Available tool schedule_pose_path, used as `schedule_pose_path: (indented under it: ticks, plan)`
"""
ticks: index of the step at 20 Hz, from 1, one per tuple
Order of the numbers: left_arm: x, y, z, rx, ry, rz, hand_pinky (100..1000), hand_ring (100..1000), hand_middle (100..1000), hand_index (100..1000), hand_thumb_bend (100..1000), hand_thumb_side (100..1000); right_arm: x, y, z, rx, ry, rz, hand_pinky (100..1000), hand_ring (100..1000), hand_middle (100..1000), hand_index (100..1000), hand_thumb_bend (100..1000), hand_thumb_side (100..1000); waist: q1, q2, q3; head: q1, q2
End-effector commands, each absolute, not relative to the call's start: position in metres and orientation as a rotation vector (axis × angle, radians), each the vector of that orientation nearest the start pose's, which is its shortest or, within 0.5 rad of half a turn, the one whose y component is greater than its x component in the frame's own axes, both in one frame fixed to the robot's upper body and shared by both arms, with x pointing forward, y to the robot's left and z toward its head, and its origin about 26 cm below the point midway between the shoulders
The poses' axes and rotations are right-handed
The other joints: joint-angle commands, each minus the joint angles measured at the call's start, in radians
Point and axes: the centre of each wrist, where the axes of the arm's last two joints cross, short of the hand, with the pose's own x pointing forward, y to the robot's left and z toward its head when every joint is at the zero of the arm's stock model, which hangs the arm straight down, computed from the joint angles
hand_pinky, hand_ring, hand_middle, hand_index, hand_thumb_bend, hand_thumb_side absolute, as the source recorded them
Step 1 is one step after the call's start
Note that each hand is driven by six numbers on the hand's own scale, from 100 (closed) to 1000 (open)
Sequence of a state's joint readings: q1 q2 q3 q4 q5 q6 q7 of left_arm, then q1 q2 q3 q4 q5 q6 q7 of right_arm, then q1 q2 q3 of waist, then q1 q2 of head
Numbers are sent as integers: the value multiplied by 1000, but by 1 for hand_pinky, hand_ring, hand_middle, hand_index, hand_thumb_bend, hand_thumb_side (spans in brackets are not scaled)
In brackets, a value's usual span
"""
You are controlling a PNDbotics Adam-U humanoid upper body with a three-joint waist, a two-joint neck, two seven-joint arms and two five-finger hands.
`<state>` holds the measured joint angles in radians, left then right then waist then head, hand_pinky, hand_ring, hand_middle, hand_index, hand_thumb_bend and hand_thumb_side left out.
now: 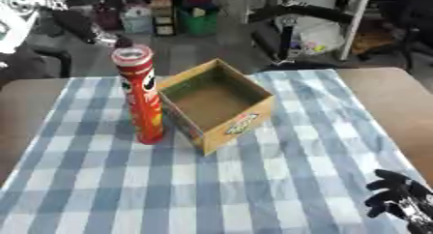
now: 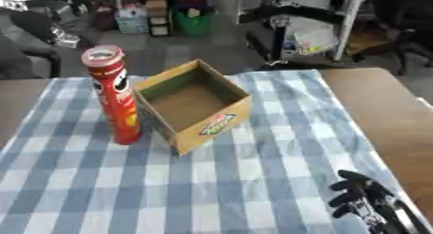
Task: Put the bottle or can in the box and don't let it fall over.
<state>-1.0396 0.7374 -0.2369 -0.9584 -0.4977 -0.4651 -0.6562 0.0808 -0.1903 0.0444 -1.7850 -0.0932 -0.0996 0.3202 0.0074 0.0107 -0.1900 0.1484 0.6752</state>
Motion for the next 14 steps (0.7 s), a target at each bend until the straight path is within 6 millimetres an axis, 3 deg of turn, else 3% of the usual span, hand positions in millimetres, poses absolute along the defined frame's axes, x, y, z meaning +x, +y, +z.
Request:
schedule_pose_path:
  ticks: [1,14]
  plan:
    - [463,356,303,608,-1285,-2174,699,834,879,937,532,643,256,-275,38,200,-1776,422,498,578,644,828,100,608,-2,-14,-1,4,3]
    - [469,355,278,567,-1187,-2266,689,826,869,933,547,642,256,-275,39,204,-1779,422,498,578,644,828,100,606,-2,-12,-4,15,15]
